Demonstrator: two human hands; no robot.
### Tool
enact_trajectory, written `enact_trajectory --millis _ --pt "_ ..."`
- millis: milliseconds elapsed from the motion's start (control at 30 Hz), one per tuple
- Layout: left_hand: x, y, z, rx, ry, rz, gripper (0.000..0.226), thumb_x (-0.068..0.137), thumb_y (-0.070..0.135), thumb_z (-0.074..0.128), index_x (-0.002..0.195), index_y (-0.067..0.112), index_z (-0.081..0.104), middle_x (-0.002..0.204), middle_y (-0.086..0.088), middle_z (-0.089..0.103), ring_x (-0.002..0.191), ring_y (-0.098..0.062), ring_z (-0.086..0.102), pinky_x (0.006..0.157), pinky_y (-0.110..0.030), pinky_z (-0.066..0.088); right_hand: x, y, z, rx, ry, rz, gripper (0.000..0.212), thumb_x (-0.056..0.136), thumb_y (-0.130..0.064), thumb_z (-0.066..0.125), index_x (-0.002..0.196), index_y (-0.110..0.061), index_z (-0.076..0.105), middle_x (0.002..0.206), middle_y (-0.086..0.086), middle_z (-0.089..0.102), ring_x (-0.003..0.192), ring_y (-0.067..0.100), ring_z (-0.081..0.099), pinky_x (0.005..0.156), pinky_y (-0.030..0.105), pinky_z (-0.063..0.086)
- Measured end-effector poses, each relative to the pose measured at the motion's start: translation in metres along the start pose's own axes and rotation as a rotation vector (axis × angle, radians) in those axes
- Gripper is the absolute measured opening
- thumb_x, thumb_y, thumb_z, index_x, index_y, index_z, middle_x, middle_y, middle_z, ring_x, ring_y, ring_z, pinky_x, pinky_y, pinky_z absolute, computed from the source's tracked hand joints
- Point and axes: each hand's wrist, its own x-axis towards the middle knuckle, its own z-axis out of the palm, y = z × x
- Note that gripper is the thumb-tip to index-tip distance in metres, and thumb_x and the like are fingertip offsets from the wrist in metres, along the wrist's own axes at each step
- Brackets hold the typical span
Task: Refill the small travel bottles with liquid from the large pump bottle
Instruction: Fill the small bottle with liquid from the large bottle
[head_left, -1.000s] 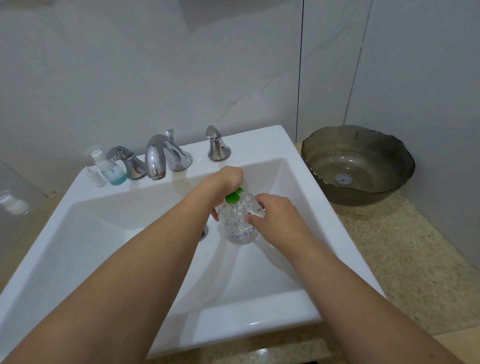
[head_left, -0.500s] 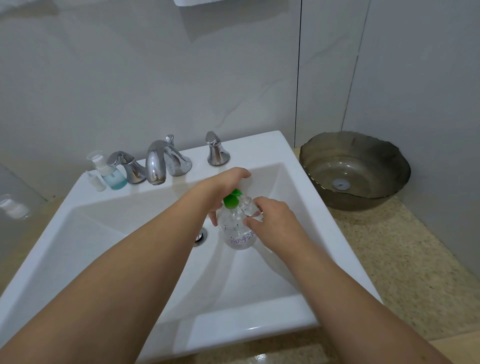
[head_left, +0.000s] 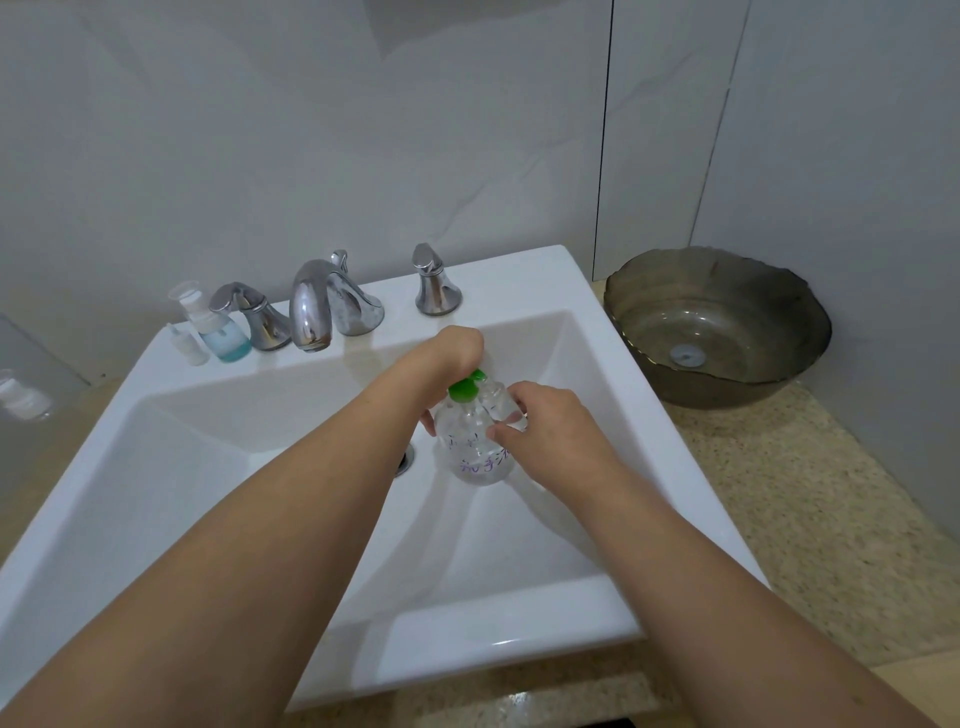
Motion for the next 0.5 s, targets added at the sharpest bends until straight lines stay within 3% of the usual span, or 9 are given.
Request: enact_trajectory --millis 100,300,500 --pt "0.001 -0.001 -0.001 0.000 -0.006 -0.004 0.045 0.091 0.021 0.032 0.116 0.003 0.065 0.115 -0.022 0.065 0.101 -0.045 0.062 0.079 -0.068 0.054 0.000 0.000 0.000 0.004 0.000 -0.001 0.023 0.086 -0.030 0.068 0.103 -0.016 0.062 0.103 0.002 0.066 0.092 0.025 0.061 0.081 0.040 0.052" --pt "-0.006 0.002 -0.004 -0.040 -0.103 -0.047 0.071 0.094 0.063 0.034 0.141 0.012 0.050 0.132 -0.014 0.054 0.123 -0.047 0.050 0.095 -0.075 0.042 -0.001 0.000 0.000 0.016 -0.010 -0.003 0.023 0.087 -0.029 0.066 0.106 -0.017 0.061 0.105 0.000 0.064 0.093 0.023 0.060 0.082 0.039 0.051" --pt "-0.014 0.010 -0.010 -0.030 -0.134 -0.065 0.081 0.092 0.071 0.035 0.148 0.013 0.047 0.151 -0.009 0.040 0.143 -0.043 0.033 0.102 -0.079 0.033 0.000 0.000 0.000 0.016 0.006 -0.020 0.023 0.087 -0.031 0.066 0.103 -0.016 0.060 0.101 0.000 0.063 0.091 0.024 0.059 0.081 0.039 0.050"
